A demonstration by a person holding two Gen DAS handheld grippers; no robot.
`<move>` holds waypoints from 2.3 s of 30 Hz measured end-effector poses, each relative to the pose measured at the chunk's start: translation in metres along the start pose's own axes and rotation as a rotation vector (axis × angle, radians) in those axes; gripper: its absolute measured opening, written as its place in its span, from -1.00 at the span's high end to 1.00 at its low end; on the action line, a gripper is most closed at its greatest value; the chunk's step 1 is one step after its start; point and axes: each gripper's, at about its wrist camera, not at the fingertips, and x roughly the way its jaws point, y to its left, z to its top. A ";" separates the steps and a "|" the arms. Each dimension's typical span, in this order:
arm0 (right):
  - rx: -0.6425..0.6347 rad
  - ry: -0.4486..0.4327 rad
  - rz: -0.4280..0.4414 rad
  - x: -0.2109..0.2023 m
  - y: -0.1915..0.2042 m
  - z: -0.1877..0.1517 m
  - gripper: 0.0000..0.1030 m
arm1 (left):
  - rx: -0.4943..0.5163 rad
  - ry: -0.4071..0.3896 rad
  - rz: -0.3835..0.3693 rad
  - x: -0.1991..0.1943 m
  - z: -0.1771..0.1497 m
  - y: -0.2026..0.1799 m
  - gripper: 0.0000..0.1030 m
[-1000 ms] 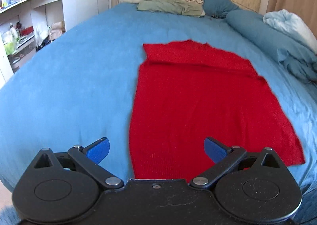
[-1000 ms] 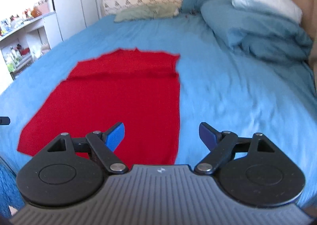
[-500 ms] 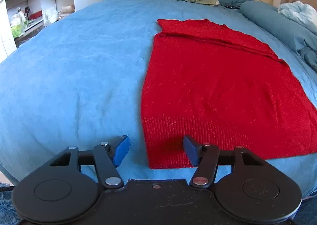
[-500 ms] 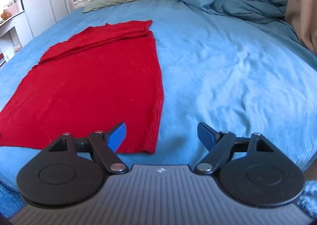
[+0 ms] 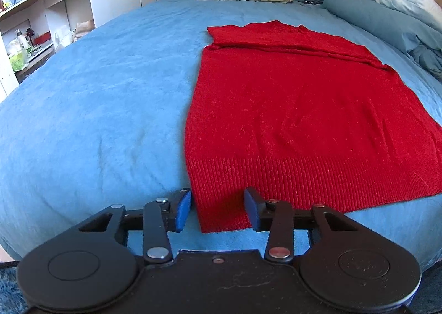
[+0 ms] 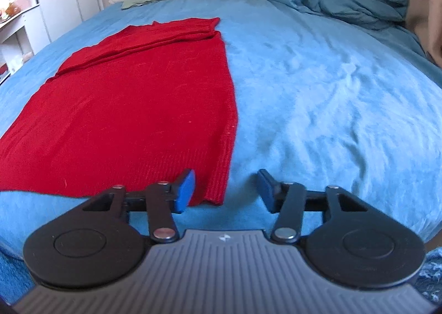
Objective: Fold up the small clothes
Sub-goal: 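Close both grippers on the sweater hem and lift it toward the collar, then lay the hem over the sweater body and open both grippers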
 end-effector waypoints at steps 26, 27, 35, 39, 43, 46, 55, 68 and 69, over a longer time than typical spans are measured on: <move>0.179 -0.055 0.159 -0.020 -0.015 0.038 0.60 | -0.007 -0.022 -0.037 -0.030 0.045 -0.002 0.91; 0.195 -0.068 0.171 -0.023 -0.016 0.047 0.61 | -0.014 -0.045 -0.049 -0.035 0.058 -0.001 0.91; 0.303 -0.167 0.284 -0.006 -0.020 0.187 0.61 | -0.115 -0.169 -0.103 -0.020 0.224 0.005 0.91; 0.347 -0.173 0.295 0.053 -0.019 0.283 0.61 | -0.119 -0.208 -0.079 0.031 0.313 -0.006 0.91; 0.334 -0.135 0.241 0.145 -0.009 0.354 0.61 | -0.158 -0.167 -0.021 0.121 0.380 -0.022 0.91; 0.337 -0.094 0.211 0.225 -0.001 0.379 0.61 | -0.201 -0.096 0.011 0.197 0.397 -0.023 0.91; 0.329 -0.003 0.130 0.364 0.009 0.378 0.59 | -0.239 0.020 0.066 0.328 0.387 -0.009 0.80; 0.006 -0.133 0.241 0.252 0.051 0.304 -1.00 | -0.011 -0.076 -0.066 0.213 0.296 -0.015 -1.00; -0.022 -0.116 0.245 0.251 0.057 0.291 -1.00 | -0.014 -0.050 -0.060 0.215 0.281 -0.015 -0.99</move>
